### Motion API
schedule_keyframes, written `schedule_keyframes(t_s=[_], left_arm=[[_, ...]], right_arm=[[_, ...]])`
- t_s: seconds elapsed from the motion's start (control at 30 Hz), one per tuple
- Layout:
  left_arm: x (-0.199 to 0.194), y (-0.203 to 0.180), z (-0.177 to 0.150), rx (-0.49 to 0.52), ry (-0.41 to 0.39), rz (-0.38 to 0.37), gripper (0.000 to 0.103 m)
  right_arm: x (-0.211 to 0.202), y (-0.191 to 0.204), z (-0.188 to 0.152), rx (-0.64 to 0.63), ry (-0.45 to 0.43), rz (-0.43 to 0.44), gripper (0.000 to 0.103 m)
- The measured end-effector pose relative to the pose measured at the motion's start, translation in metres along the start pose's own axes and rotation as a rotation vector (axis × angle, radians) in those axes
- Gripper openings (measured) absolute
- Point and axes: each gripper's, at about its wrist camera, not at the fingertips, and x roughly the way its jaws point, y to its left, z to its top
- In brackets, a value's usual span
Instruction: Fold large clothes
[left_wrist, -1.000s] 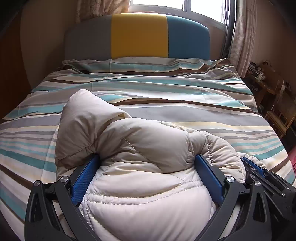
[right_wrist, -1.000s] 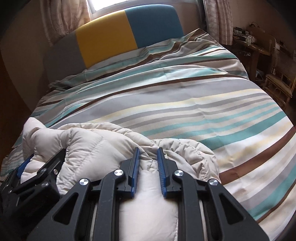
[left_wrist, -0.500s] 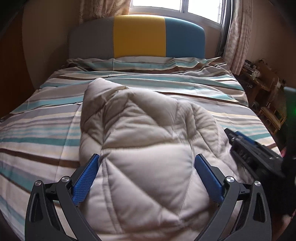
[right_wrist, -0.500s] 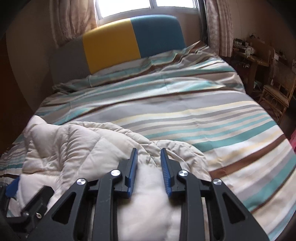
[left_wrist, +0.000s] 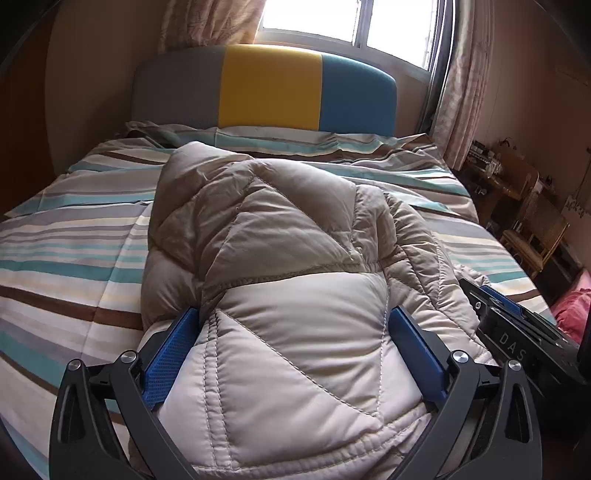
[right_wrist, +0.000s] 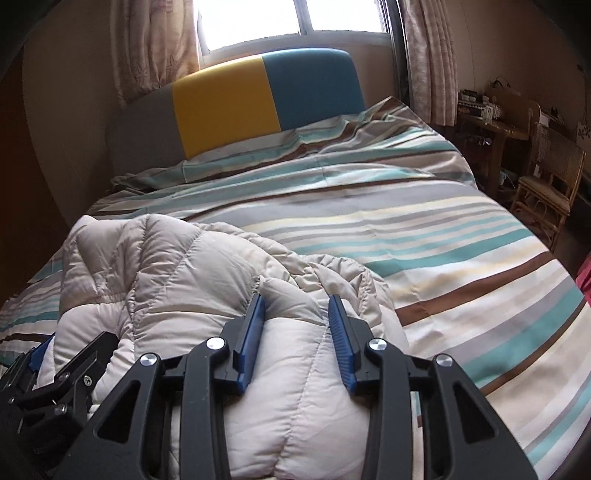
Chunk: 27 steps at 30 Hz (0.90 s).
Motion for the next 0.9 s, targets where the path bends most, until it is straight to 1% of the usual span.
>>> schedule_keyframes(t_s=[0.1,0.3,0.4,0.5,0.6,0.63,0.7,0.77,0.83,0.9], left_arm=[[0.006,-0.004,-0.001,0.013,-0.008,0.017,0.100],[0.009,0.000,0.001,0.003,-0.001,0.003,0.100],[0.002,0.005,0.001,-0.012,0.000,-0.026,0.100],[-0.012,0.020,0.001,-0.041,0.005,-0.093,0.100],[-0.027,0.029,-0.002,-0.023,0.020,-0.113,0.100],[-0.033,0.031,-0.003,-0.016,0.019,-0.106,0.100],[-0.045,0.038,-0.007,-0.018,0.012,-0.082,0.100],[-0.055,0.054,-0.015,-0.055,0.016,-0.086,0.100],[-0.060,0.070,-0.023,-0.105,0.034,-0.085,0.100],[-0.059,0.083,-0.028,-0.151,0.063,-0.119,0.100]], right_arm=[[0.005,0.000,0.000,0.001,0.006,-0.009,0.035],[0.006,0.000,-0.001,-0.001,0.005,-0.013,0.035],[0.005,-0.001,-0.001,-0.002,0.000,-0.006,0.036],[0.001,0.002,-0.001,-0.013,-0.008,-0.010,0.036],[-0.004,0.002,-0.001,-0.014,-0.019,-0.013,0.038],[-0.006,0.002,-0.001,-0.014,-0.027,-0.019,0.041],[-0.016,0.002,-0.004,-0.012,-0.061,-0.020,0.052],[-0.026,0.001,-0.005,-0.016,-0.080,-0.019,0.071],[-0.034,-0.001,-0.006,-0.018,-0.075,-0.014,0.073],[-0.041,-0.004,-0.008,-0.008,-0.056,-0.006,0.077]])
